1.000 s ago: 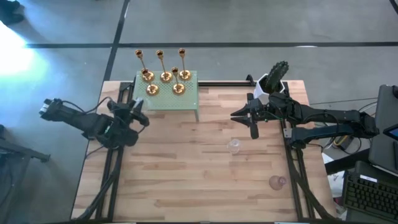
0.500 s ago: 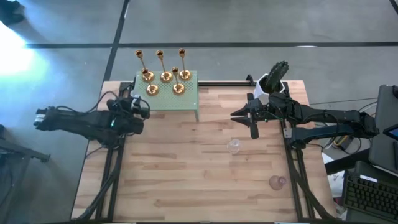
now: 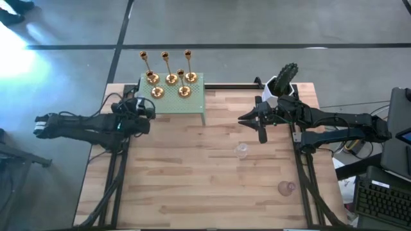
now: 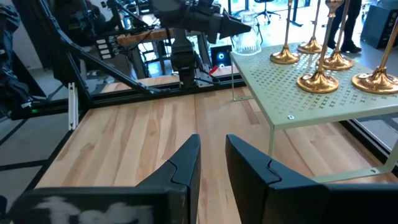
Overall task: Pick & Place candle stick holders
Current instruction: Put the left transparent glass candle holder on the shelf
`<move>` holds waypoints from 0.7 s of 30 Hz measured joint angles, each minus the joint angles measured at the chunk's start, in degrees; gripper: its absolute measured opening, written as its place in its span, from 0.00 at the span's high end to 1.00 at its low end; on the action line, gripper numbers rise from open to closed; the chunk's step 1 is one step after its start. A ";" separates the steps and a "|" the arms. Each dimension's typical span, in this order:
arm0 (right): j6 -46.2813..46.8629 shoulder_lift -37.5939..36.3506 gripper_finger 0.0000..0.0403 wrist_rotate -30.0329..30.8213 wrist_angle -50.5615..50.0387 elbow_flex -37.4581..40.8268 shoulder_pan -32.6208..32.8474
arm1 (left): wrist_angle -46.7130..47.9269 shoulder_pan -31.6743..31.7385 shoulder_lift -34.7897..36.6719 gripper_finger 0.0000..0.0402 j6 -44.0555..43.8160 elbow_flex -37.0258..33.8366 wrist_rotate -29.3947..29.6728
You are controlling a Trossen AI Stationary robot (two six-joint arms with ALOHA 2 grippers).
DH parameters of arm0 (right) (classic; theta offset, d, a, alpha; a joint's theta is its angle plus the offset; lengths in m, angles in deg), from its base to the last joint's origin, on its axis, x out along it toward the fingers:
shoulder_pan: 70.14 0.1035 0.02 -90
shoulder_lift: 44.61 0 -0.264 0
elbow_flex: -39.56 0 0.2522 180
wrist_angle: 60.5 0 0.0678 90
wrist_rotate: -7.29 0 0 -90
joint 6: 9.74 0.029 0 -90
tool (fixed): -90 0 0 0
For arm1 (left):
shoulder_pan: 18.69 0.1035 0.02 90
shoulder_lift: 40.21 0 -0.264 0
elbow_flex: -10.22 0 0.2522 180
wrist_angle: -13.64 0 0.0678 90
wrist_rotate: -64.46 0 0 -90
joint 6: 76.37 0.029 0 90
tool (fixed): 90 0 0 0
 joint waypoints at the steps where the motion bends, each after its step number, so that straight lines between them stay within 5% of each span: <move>1: 0.00 0.00 0.82 0.01 0.01 0.00 0.01 | -0.51 0.81 -0.11 0.74 0.54 0.00 -0.84; 12: 0.01 0.00 0.78 0.00 0.00 0.00 0.01 | -10.81 6.38 -1.20 0.74 9.14 -0.92 -6.00; 21: 0.01 0.00 0.80 -0.01 0.02 0.00 0.01 | -10.96 7.93 -0.87 0.74 7.98 -2.64 -5.92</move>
